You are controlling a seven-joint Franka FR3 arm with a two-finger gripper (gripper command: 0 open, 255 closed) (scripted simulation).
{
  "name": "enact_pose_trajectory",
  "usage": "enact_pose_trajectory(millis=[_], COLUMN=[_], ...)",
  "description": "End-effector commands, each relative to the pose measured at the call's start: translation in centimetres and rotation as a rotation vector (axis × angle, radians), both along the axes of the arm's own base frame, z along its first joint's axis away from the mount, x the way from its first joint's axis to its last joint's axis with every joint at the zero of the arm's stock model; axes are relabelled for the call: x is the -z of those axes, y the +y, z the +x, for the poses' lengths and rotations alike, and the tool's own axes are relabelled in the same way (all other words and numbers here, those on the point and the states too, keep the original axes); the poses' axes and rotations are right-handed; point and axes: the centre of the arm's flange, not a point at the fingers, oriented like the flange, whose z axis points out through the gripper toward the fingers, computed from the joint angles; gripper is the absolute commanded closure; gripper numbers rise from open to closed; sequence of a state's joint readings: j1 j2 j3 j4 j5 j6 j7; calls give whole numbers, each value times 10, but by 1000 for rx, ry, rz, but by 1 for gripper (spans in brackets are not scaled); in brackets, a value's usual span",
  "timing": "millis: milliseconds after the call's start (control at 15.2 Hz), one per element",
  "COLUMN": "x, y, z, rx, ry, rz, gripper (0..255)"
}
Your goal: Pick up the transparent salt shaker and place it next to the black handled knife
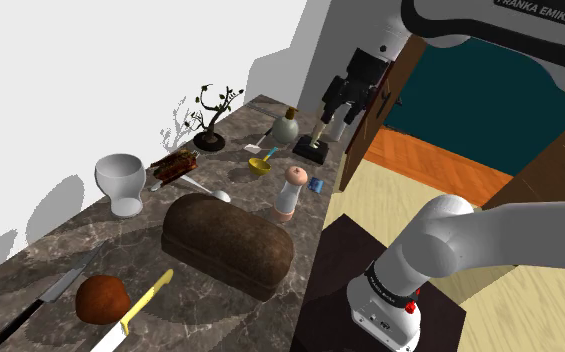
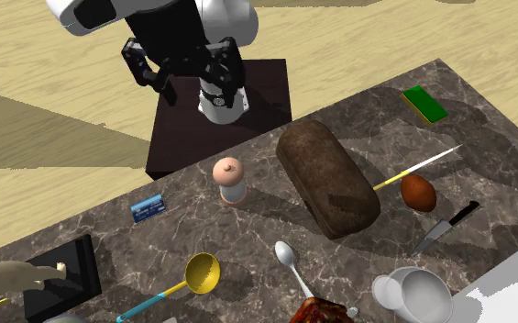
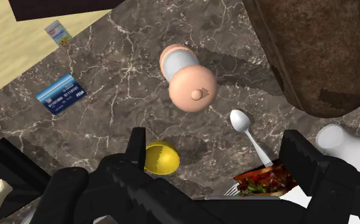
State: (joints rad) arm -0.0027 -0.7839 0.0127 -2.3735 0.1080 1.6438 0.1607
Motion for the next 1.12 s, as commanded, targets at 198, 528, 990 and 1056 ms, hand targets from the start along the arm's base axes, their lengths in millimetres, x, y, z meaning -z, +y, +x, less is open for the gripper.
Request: enact_pose_trajectory(millis=[198,528,990,1056], x=[39,104,168,173], y=[1,5,11,12], z=[8,21,30,30], rx=[1,3,5,5], ry=[12,31,46,46], rz=[14,38,55,55], gripper=[0,0,0,0])
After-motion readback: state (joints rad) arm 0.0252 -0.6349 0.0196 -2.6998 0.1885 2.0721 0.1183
